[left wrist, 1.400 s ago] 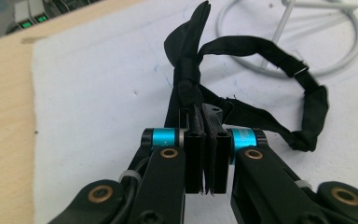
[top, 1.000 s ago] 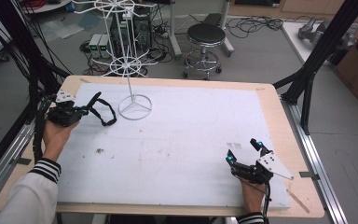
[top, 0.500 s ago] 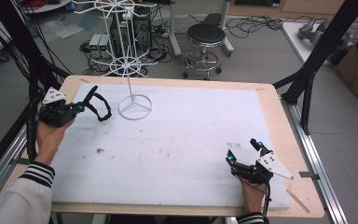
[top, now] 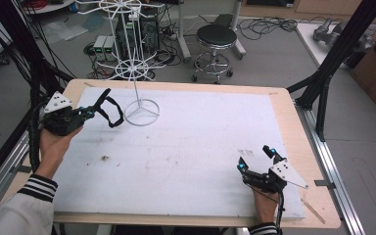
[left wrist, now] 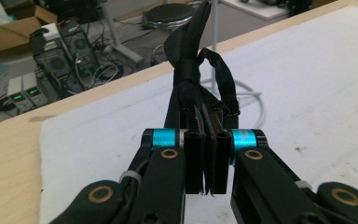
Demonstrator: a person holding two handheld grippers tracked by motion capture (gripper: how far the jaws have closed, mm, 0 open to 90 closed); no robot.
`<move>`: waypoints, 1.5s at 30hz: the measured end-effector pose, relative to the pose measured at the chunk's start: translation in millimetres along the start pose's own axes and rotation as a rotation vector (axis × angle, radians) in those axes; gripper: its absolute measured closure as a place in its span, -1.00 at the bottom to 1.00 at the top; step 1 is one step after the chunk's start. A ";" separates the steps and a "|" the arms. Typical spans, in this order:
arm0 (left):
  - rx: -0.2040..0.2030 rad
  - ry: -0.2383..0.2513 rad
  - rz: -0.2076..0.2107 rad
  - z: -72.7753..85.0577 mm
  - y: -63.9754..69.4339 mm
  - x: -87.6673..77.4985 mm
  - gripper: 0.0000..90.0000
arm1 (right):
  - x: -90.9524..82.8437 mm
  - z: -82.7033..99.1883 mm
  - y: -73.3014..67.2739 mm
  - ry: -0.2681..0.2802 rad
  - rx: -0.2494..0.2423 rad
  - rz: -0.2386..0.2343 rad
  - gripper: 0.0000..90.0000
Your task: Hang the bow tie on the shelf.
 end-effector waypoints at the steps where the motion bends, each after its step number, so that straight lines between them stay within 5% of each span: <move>1: 0.010 0.002 0.002 -1.3 2.1 -1.0 0.94 | 0.0 -0.1 0.5 0.001 -0.005 0.000 -0.93; 26: 0.071 0.133 0.080 -40.9 39.2 -36.6 0.94 | 0.2 -0.1 0.3 0.000 -0.006 -0.002 -0.93; 45: 0.057 0.180 0.097 -70.4 44.2 -26.4 0.94 | 0.3 -0.2 0.9 0.001 -0.004 0.000 -0.93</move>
Point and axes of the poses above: each handheld gripper's, and its own axes: x roughly forward along the jaws, z roughly out of its underside, y roughly to its right, the point moved 2 cm from there along x, roughly forward along the jaws, and after that the axes turned 2 degrees about y, right-handed, at the moved point
